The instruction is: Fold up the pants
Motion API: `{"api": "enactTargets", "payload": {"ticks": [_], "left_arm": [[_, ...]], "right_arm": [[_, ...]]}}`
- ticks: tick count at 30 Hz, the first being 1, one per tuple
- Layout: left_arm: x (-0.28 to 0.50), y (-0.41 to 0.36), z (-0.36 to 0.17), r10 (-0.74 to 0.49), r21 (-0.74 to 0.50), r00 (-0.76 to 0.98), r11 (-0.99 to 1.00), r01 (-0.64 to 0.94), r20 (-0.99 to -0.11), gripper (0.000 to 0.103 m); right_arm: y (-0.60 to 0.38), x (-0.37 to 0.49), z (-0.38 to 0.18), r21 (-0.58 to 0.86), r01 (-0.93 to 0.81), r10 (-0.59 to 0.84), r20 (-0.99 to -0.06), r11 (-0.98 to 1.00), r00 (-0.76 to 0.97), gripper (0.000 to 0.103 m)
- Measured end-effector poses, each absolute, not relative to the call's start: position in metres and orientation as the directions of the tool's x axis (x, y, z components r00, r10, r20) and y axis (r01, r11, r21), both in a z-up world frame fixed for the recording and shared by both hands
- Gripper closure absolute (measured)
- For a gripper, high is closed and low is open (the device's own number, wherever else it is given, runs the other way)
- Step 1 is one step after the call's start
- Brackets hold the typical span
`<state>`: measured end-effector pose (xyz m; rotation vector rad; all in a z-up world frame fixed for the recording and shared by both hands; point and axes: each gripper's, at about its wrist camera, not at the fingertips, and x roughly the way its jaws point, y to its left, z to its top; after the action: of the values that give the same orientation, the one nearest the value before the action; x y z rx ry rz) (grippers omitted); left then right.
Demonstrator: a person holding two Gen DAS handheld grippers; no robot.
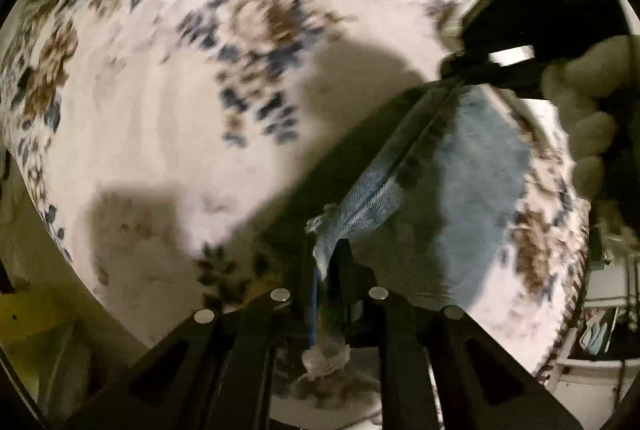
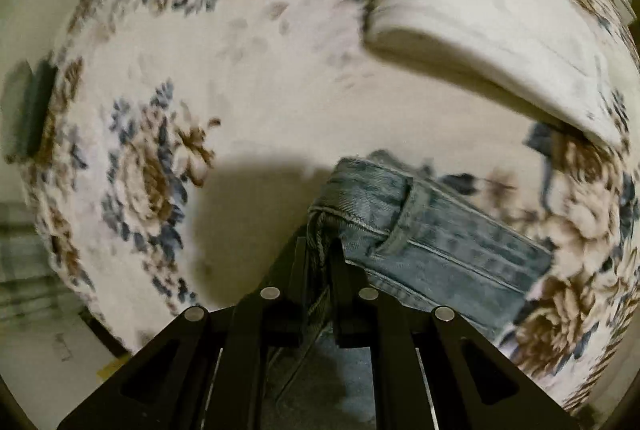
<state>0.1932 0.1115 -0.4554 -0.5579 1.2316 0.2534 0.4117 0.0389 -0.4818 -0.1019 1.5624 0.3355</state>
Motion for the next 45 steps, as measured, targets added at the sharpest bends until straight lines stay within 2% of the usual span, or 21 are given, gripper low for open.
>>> {"api": "enactTargets", "payload": {"ticks": [2, 3, 5, 7, 8, 9, 10, 12, 15, 18, 21, 24, 27, 33, 42, 45], "left_arm": [[0.187, 0.124, -0.469, -0.105, -0.264, 0.314, 0.811, -0.523, -0.944, 0.094], [0.183, 0.130, -0.472, -0.090, -0.254, 0.309, 0.797, -0.547, -0.947, 0.094], [0.174, 0.139, -0.472, -0.057, -0.245, 0.313, 0.759, -0.603, -0.948, 0.084], [0.165, 0.145, -0.468, -0.045, -0.264, 0.339, 0.723, -0.638, -0.940, 0.057], [0.161, 0.145, -0.464, -0.039, -0.273, 0.352, 0.711, -0.648, -0.935, 0.045], [0.158, 0.144, -0.459, -0.028, -0.276, 0.361, 0.699, -0.660, -0.932, 0.017], [0.158, 0.141, -0.456, -0.025, -0.285, 0.373, 0.692, -0.663, -0.928, 0.006], [0.155, 0.131, -0.447, -0.023, -0.316, 0.408, 0.675, -0.667, -0.913, 0.006], [0.153, 0.105, -0.444, -0.057, -0.373, 0.433, 0.617, -0.693, -0.900, 0.006], [0.152, 0.064, -0.457, -0.169, -0.479, 0.457, 0.478, -0.736, -0.873, 0.006], [0.147, 0.013, -0.486, -0.305, -0.576, 0.503, 0.241, -0.781, -0.809, 0.006], [0.135, -0.020, -0.518, -0.338, -0.582, 0.552, -0.015, -0.813, -0.762, 0.006], [0.121, -0.041, -0.547, -0.291, -0.540, 0.591, -0.243, -0.806, -0.752, 0.006], [0.105, -0.045, -0.570, -0.175, -0.475, 0.582, -0.419, -0.774, -0.794, 0.006], [0.092, -0.017, -0.580, -0.091, -0.350, 0.494, -0.595, -0.723, -0.865, 0.006], [0.096, -0.009, -0.578, -0.069, -0.351, 0.475, -0.582, -0.734, -0.877, 0.006]], "right_arm": [[0.054, 0.410, -0.496, 0.122, -0.316, 0.112, -0.992, 0.941, -0.051, 0.092], [0.058, 0.410, -0.500, 0.118, -0.334, 0.104, -0.993, 0.935, -0.059, 0.086], [0.057, 0.408, -0.500, 0.160, -0.342, 0.142, -0.987, 0.926, -0.079, 0.074], [0.052, 0.402, -0.495, 0.237, -0.354, 0.208, -0.971, 0.905, -0.117, 0.049], [0.045, 0.398, -0.491, 0.270, -0.354, 0.240, -0.962, 0.895, -0.127, 0.043], [0.035, 0.393, -0.484, 0.320, -0.350, 0.290, -0.947, 0.880, -0.137, 0.029], [0.028, 0.389, -0.479, 0.339, -0.349, 0.308, -0.941, 0.874, -0.142, 0.013], [0.007, 0.383, -0.468, 0.376, -0.345, 0.349, -0.927, 0.860, -0.140, 0.002], [-0.039, 0.376, -0.456, 0.417, -0.309, 0.393, -0.909, 0.855, -0.137, 0.002], [-0.088, 0.375, -0.453, 0.421, -0.280, 0.403, -0.907, 0.863, -0.123, 0.002], [-0.132, 0.379, -0.458, 0.432, -0.255, 0.414, -0.902, 0.865, -0.125, 0.002], [-0.171, 0.385, -0.466, 0.450, -0.256, 0.429, -0.893, 0.856, -0.137, 0.002], [-0.190, 0.390, -0.481, 0.479, -0.257, 0.447, -0.877, 0.839, -0.175, 0.002], [-0.191, 0.396, -0.515, 0.549, -0.276, 0.490, -0.833, 0.789, -0.256, 0.002], [-0.161, 0.416, -0.574, 0.639, -0.220, 0.583, -0.766, 0.737, -0.272, 0.002], [-0.155, 0.422, -0.585, 0.691, -0.179, 0.645, -0.720, 0.700, -0.255, 0.003]]}}
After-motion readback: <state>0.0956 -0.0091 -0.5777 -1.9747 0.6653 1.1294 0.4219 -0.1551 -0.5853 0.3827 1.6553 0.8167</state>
